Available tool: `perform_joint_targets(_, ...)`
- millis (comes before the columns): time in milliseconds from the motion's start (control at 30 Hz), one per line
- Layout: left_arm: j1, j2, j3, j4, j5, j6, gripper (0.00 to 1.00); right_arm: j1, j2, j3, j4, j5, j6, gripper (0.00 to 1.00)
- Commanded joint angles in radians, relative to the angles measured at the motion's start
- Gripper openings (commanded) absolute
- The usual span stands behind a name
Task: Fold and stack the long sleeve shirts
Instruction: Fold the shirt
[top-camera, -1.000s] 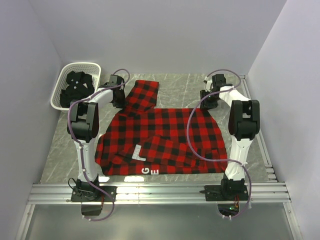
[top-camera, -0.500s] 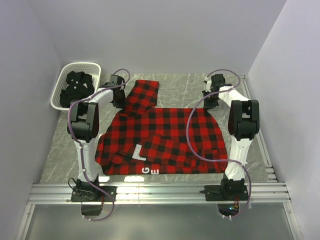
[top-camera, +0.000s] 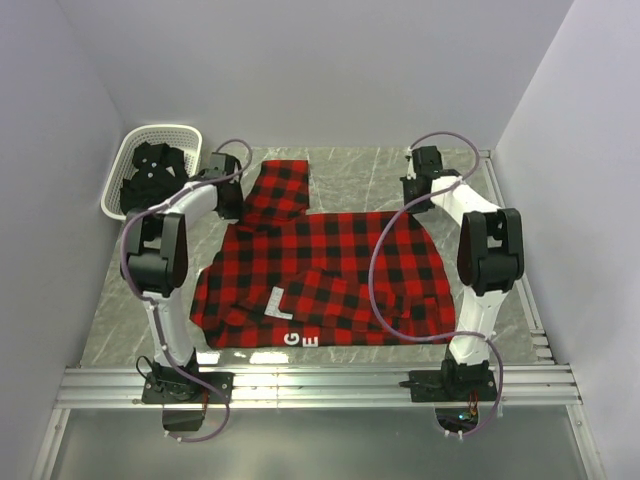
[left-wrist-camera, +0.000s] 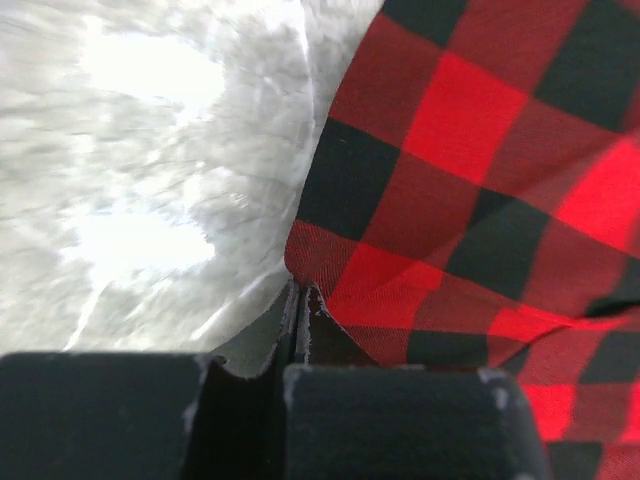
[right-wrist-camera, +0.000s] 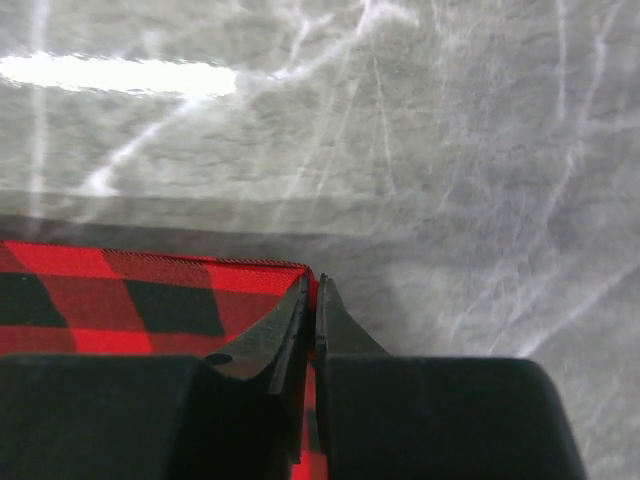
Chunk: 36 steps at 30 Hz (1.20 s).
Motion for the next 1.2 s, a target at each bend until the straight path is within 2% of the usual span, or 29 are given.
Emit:
perform_joint_targets(0, 0.012, -0.127, -0.005, 0.042, -0.026, 0.006, 0.00, 0.031, -0.094, -0.035, 0.062, 0.147, 0.076, 0.00)
perform_joint_targets(333, 0.006, -0.311, -0.094, 0.100, -0.025, 0.025, 0.01, 0.065, -0.322, -0.226, 0.139, 0.288, 0.239, 0.00)
perform_joint_targets(600, -0.014, -0.435, -0.232, 0.077, -0.014, -0.034, 0.00, 0.065, -0.447, -0.395, 0.197, 0.244, 0.343, 0.00)
perform_joint_targets(867, -0.060, -0.524, -0.304, 0.020, -0.086, -0.032, 0.00, 0.074, -0.499, -0.510, 0.221, 0.242, 0.369, 0.00)
perform_joint_targets(1167, -0.063, -0.572, -0.430, -0.012, -0.034, -0.106, 0.01, 0.075, -0.542, -0.607, 0.220, 0.158, 0.417, 0.00)
